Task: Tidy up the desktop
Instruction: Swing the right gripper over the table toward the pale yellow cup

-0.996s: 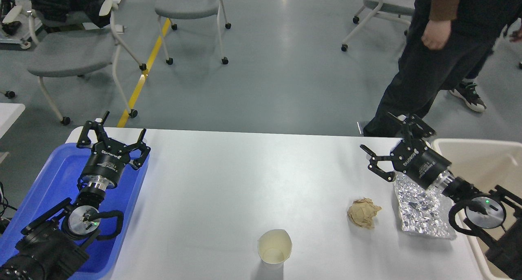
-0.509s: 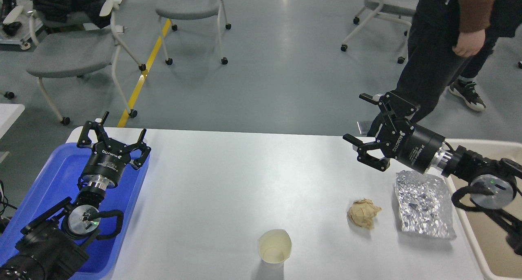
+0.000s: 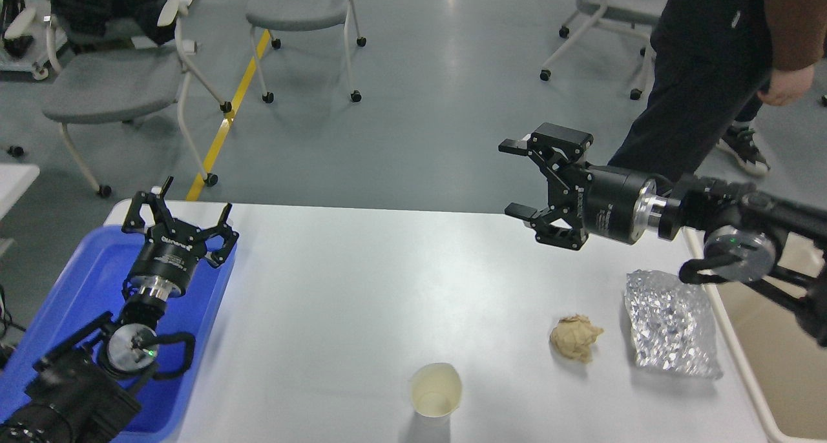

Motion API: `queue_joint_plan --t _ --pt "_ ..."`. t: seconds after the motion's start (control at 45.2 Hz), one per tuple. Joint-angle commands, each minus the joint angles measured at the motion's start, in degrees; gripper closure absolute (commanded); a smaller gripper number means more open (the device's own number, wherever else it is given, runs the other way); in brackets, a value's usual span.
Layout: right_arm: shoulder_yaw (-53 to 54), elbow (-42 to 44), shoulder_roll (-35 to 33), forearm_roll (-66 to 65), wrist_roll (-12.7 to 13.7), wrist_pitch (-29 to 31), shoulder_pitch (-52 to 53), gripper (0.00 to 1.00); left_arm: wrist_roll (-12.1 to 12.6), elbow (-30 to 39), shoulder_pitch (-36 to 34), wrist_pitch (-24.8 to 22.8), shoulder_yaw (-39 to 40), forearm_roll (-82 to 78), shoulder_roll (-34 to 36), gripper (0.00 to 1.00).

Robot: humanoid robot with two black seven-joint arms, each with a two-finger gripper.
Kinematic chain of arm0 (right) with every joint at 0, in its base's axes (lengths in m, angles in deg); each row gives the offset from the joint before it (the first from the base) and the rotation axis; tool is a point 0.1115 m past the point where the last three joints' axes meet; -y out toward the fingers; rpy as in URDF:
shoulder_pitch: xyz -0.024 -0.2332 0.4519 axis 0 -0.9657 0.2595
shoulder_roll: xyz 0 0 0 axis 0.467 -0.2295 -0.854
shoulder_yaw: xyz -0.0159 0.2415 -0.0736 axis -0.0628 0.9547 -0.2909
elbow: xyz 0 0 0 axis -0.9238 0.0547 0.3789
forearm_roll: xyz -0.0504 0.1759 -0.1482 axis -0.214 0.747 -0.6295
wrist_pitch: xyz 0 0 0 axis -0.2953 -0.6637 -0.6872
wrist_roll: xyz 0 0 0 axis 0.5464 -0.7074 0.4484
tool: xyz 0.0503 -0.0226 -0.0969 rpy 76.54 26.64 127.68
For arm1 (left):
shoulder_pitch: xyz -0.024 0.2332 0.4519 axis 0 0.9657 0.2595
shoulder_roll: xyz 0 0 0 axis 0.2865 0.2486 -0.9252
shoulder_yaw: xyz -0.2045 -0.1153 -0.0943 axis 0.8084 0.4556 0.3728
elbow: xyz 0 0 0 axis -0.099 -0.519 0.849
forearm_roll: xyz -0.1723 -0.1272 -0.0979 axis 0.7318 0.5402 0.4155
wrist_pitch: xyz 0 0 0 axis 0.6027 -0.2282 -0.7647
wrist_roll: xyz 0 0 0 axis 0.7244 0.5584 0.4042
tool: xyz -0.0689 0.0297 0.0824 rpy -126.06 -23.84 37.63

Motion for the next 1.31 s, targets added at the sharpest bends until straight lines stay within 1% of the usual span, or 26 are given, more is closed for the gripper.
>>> queue_joint_plan --t 0.0,0.111,0.177,0.332,0.465,0.598,0.686,0.974,1.129,1.284 --pt "-24.0 -0.9 5.0 11.9 0.5 -9.8 24.0 0.0 0.0 0.0 0.0 -0.1 0.0 0.0 0.0 0.0" --pt "-30.3 -1.1 10.4 17.8 0.5 -13.3 32.6 0.0 0.0 0.0 0.1 0.0 0.0 0.0 0.0 0.0" --pt "-33.8 -1.1 13.6 18.7 0.5 -14.4 36.2 0.0 0.0 0.0 0.1 0.0 0.0 0.0 0.0 0.0" --pt "-39.6 -1.9 20.1 18.7 0.3 -14.0 43.5 0.0 0.0 0.0 0.1 0.0 0.0 0.1 0.0 0.0" --pt "-44.5 -5.8 25.1 18.4 0.1 -13.5 48.6 0.0 0.0 0.0 0.1 0.0 0.0 0.1 0.0 0.0" --pt "-45.9 -10.3 27.8 18.4 0.1 -13.4 52.2 0.0 0.0 0.0 0.1 0.1 0.0 0.1 0.0 0.0" --pt "-47.2 -11.7 31.6 18.5 0.1 -13.4 54.7 0.0 0.0 0.0 0.1 0.1 0.0 0.1 0.0 0.0" --pt "-51.9 -11.3 41.4 16.6 0.1 -14.1 55.9 0.0 0.0 0.0 0.1 0.1 0.0 0.1 0.0 0.0" --pt "-54.7 -9.6 41.4 13.4 0.0 -15.5 53.9 0.0 0.0 -0.1 0.1 0.1 0.0 0.1 0.0 0.0" --pt "-58.2 -9.4 41.4 9.9 0.0 -20.3 49.4 0.0 0.0 0.0 0.1 0.1 0.0 0.0 0.0 0.0"
